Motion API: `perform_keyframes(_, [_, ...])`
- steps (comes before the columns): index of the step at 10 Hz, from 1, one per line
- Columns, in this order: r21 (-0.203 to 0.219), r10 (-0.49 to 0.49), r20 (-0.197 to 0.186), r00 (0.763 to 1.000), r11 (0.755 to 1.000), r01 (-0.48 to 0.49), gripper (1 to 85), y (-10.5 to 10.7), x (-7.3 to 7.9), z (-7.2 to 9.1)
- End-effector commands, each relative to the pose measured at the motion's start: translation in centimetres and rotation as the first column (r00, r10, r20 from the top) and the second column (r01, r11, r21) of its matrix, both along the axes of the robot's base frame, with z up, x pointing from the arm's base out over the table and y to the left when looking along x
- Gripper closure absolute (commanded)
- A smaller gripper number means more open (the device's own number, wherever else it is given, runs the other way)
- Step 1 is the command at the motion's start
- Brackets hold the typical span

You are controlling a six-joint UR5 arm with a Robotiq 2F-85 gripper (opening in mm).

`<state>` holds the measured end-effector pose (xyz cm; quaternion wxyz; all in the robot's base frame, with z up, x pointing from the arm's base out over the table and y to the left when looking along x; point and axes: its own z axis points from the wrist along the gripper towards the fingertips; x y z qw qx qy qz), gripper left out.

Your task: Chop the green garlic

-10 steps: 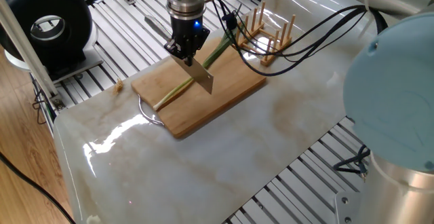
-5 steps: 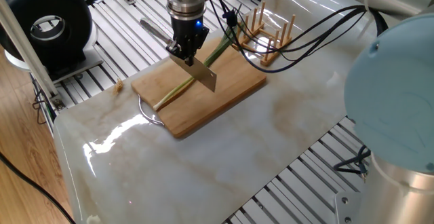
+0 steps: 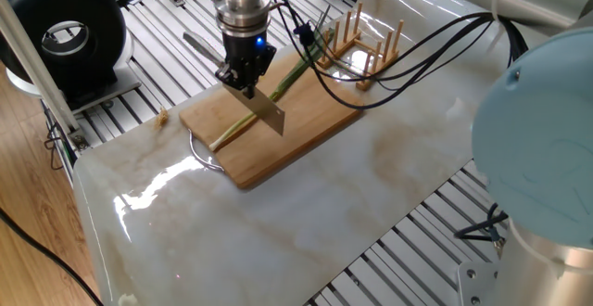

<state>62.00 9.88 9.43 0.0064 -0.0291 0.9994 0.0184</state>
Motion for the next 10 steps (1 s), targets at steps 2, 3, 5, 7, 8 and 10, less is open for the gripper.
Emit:
perform_keyframes(2, [0.041,-0.033,-0.003,0.999,0.999,0.033,84.3,1.7,0.1,-0.2])
perform_keyframes(3, [0.036,-0.034,-0.004,0.999,0.999,0.034,84.3,2.1,0.0,-0.1])
perform_keyframes(5, [0.042,-0.041,-0.002,0.999,0.998,0.041,84.3,2.6,0.1,-0.4])
perform_keyframes(7, [0.046,-0.043,0.004,0.999,0.998,0.042,84.3,2.9,0.2,-0.8])
perform_keyframes(8, [0.047,-0.044,0.005,0.999,0.998,0.044,84.3,3.1,0.2,-0.9])
perform_keyframes(10, [0.052,-0.052,0.006,0.999,0.997,0.052,84.3,3.5,0.2,-1.1])
